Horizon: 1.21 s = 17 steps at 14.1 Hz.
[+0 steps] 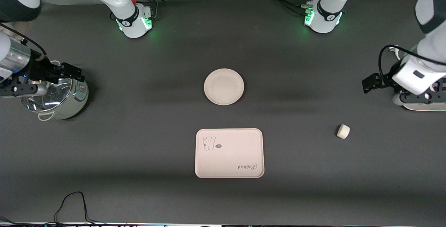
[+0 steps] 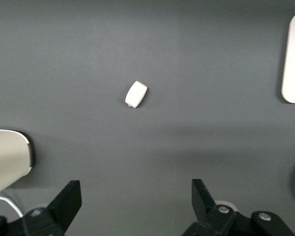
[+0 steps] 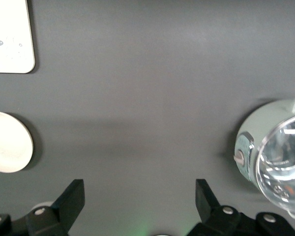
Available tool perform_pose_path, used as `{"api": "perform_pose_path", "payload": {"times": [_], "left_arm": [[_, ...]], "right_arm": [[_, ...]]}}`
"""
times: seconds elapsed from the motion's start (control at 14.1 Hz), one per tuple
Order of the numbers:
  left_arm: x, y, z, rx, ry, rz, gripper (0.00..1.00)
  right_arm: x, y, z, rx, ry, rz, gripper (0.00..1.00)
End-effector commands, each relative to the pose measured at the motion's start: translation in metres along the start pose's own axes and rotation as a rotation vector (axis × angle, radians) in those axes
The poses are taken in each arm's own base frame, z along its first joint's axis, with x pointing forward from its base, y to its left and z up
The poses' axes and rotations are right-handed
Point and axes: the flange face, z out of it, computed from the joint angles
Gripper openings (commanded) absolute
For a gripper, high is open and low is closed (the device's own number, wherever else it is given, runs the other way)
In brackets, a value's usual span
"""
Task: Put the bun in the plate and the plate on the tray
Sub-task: 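Move the left gripper toward the white bun, then lower the left gripper over the bun and close on it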
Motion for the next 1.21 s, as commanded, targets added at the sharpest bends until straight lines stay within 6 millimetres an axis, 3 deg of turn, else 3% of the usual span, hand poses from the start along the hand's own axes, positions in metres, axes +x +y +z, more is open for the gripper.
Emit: {"api": "perform_pose_path", "payload": {"times": [0.0, 0.14, 0.28, 0.57, 0.85, 1.14], "left_arm": [[0.003, -0.032, 0.067, -0.048, -0.032, 0.015, 1.0], [0.004, -0.037, 0.109, -0.047, -0.043, 0.029, 1.0], [0.013, -0.036, 0.151, -0.04, -0.064, 0.028, 1.0], [0.033, -0.035, 0.239, -0.022, -0.088, 0.032, 1.0], [0.047, -0.026, 0.283, -0.01, -0.04, 0.137, 0.99], [0.051, -0.017, 0.309, -0.005, -0.015, 0.156, 0.98]], "right_arm": [[0.008, -0.025, 0.026, -0.013, 0.017, -0.022, 1.0], [0.019, -0.046, 0.044, -0.031, 0.013, -0.065, 1.0], [0.027, -0.047, 0.057, -0.035, 0.009, -0.064, 1.0], [0.033, -0.047, 0.055, -0.069, 0.044, -0.078, 1.0], [0.044, -0.049, 0.065, -0.105, 0.07, -0.099, 1.0], [0.054, -0.041, 0.078, -0.11, 0.079, -0.096, 1.0]]}}
